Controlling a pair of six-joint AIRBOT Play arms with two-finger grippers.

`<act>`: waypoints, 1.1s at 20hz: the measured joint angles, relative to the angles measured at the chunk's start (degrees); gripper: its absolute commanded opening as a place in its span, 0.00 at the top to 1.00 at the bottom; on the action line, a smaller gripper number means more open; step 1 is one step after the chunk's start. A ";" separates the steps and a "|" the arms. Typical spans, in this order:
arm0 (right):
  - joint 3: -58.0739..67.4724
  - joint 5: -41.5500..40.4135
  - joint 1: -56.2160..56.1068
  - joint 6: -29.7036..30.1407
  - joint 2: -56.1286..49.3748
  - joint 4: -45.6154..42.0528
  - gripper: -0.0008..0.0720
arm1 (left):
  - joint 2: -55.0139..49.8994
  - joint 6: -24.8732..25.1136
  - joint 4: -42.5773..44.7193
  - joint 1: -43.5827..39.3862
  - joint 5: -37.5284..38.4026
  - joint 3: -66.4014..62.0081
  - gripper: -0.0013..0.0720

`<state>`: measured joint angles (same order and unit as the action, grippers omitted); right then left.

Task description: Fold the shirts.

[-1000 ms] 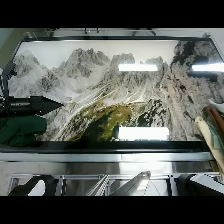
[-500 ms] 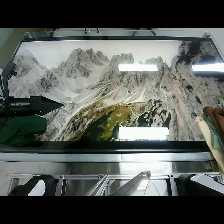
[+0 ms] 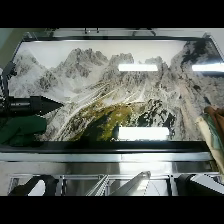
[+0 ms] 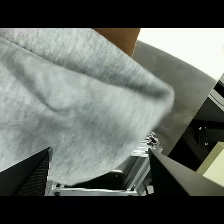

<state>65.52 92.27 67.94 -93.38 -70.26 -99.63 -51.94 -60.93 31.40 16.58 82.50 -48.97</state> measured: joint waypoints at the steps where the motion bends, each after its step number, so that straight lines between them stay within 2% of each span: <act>1: 0.22 0.26 -0.37 0.00 -0.02 0.00 0.08 | 0.00 0.00 0.00 0.00 0.00 0.00 0.96; 2: 0.83 0.68 -1.03 -0.04 0.00 0.02 0.09 | 0.00 0.00 0.00 0.00 0.00 0.00 0.96; 4: 3.15 0.85 -3.50 -1.27 -0.02 2.23 0.60 | 0.00 0.00 0.00 0.00 -0.04 0.00 0.96; 5: 4.74 0.42 -5.42 -1.81 0.00 4.92 0.72 | 0.00 0.00 -0.02 0.00 -0.13 0.00 0.96; 6: 6.47 -1.09 -7.96 -2.05 -0.02 8.48 0.98 | 0.00 0.00 -0.04 0.00 -0.44 0.00 0.96; 10: 11.26 -8.17 -22.80 1.79 0.66 27.19 0.97 | 0.00 0.00 -2.34 0.04 -0.87 -0.15 0.96; 13: 10.49 -11.32 -38.03 6.08 1.84 35.41 0.97 | 0.00 0.00 -3.45 -0.55 -0.85 -0.74 0.97; 18: -5.84 -22.77 -64.83 9.70 10.16 40.02 0.97 | 2.19 0.00 -4.09 -7.17 0.96 2.75 0.96; 22: -22.86 -34.97 -80.87 7.34 22.40 40.98 0.97 | 7.80 -2.05 -0.76 -14.97 -4.94 11.93 0.96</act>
<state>42.65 57.30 -12.93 -86.04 -47.86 -58.65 -44.14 -62.98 30.63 1.61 77.56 -37.04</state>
